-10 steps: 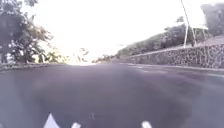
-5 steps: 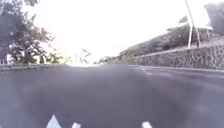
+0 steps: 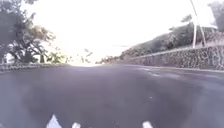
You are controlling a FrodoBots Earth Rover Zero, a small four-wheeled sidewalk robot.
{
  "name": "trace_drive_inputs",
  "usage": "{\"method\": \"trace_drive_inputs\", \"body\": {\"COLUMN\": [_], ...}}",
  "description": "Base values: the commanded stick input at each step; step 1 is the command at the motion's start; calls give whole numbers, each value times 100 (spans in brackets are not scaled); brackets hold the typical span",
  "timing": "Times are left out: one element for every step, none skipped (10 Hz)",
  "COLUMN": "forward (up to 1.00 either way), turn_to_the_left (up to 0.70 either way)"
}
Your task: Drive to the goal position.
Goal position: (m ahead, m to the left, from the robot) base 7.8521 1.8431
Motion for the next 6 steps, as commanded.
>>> {"method": "trace_drive_inputs", "body": {"forward": [85, 85, 85, 85, 85, 85], "turn_to_the_left": [0, 0, 0, 0, 0, 0]}}
